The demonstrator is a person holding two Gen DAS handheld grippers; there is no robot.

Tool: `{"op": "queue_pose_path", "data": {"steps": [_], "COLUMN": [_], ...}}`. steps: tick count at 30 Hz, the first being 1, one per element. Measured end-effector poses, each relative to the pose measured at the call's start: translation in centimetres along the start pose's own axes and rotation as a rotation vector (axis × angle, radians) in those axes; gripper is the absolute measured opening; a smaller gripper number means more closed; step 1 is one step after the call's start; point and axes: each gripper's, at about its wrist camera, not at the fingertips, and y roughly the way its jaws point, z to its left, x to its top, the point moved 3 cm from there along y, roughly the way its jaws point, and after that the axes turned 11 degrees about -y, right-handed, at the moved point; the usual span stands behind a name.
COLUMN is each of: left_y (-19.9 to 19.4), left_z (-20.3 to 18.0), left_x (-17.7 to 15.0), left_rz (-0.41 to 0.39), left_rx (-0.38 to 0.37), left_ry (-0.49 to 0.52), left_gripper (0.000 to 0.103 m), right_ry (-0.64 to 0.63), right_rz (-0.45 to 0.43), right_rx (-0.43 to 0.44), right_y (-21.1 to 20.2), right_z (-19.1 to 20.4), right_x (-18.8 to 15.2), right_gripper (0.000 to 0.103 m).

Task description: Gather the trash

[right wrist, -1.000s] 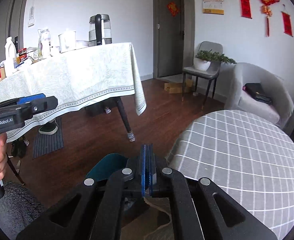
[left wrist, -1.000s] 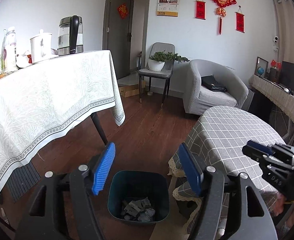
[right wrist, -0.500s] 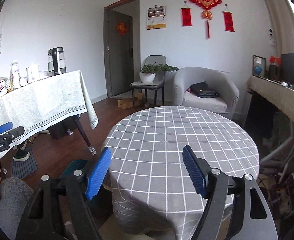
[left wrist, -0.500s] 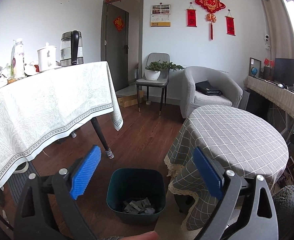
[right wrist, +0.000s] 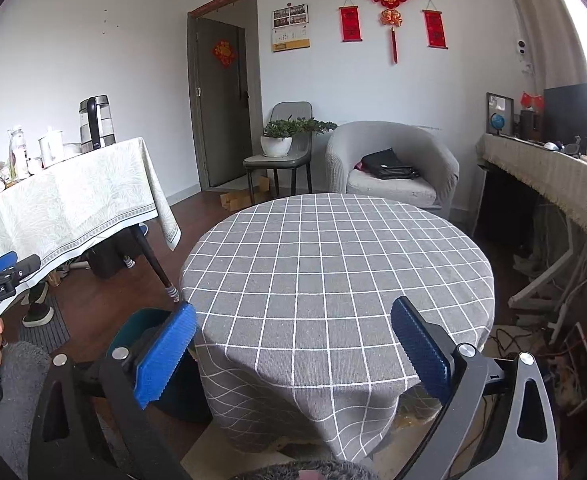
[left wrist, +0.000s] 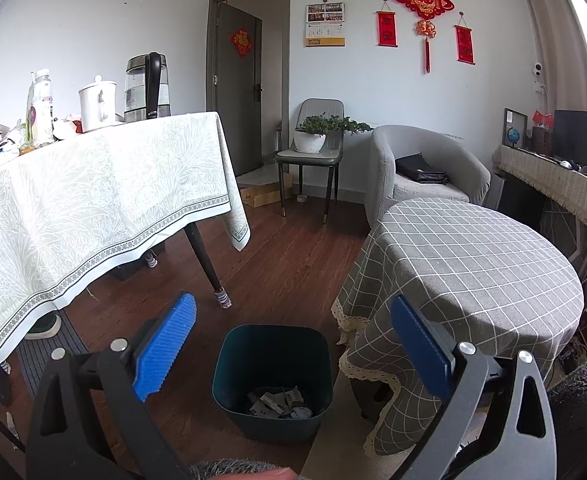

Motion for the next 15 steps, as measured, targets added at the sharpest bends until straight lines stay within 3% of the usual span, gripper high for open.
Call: {"op": "queue_pose_path", "data": {"steps": [9,15], "left_y": [0.2,0.3], "left_z": [-0.3,-0.5], "left_x": [-0.2,-0.4], "left_rz": [0.012,0.02], "left_rx": [-0.01,-0.009], "left_ry": [0.015,0.027], "left_gripper": [0.1,0.1], "right_ry": [-0.005,-0.006], "right_rz": [-0.054,-0.055], "right_rx": [0.089,0.094], "right_y": [-1.0,-1.2], "right_z": [0.5,0.6], "right_x": [0.2,0.3], "right_gripper": [0.099,0.099]}}
